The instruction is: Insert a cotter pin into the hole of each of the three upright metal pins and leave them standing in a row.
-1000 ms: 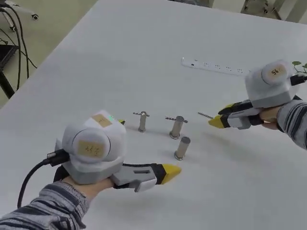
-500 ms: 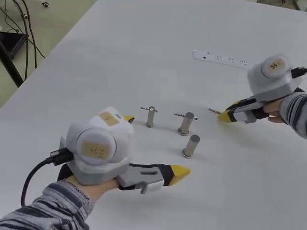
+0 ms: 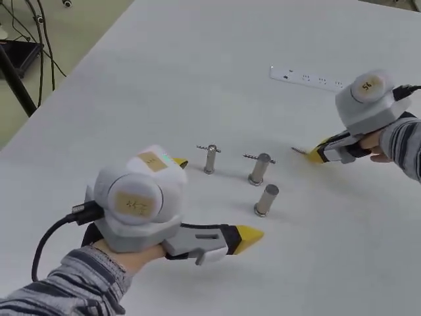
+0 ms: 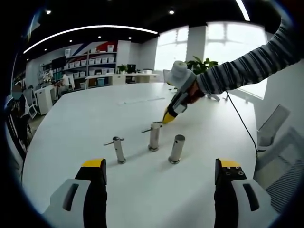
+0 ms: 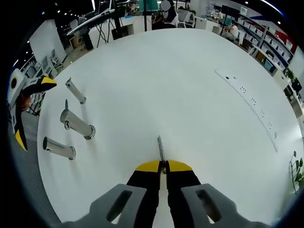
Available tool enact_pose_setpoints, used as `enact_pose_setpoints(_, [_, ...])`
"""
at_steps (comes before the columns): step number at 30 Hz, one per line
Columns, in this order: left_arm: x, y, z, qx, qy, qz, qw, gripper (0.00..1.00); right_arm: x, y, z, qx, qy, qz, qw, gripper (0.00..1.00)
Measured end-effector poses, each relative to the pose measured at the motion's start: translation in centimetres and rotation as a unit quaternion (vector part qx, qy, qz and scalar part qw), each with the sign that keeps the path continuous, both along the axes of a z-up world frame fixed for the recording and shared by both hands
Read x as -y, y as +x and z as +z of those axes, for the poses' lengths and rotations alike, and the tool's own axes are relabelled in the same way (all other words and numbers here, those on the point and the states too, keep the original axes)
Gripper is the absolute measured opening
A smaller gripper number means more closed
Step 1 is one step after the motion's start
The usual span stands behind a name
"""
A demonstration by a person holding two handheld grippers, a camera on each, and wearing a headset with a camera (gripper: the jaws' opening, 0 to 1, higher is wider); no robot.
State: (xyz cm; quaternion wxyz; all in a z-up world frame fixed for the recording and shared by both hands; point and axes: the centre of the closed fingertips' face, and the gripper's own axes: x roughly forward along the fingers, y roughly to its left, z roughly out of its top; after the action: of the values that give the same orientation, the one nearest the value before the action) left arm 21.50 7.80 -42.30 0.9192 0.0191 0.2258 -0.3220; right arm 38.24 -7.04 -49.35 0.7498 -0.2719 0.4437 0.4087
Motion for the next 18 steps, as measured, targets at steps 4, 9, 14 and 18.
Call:
enact_pose_setpoints(4, [0.0, 0.0, 0.0, 0.000, 0.003, -0.002, 1.0000, 0.93, -0.1, 0.1, 0.0, 0.012, -0.021, 0.029, 0.9993, 0.00])
enact_pose_setpoints(9, [-0.1, 0.0, -0.1, -0.001, 0.004, -0.001, 1.0000, 0.91, -0.1, -0.3, 0.0, 0.024, -0.034, 0.063, 0.9972, 0.00])
enact_pose_setpoints(14, [-0.1, 0.0, -0.2, -0.004, 0.001, -0.002, 1.0000, 0.86, -0.6, -1.1, 1.1, 0.050, -0.022, 0.090, 0.9944, 0.00])
enact_pose_setpoints(18, [0.1, -0.1, -0.2, -0.008, -0.004, -0.007, 0.9999, 0.81, -0.7, -2.2, 2.3, 0.072, -0.022, 0.120, 0.9900, 0.00])
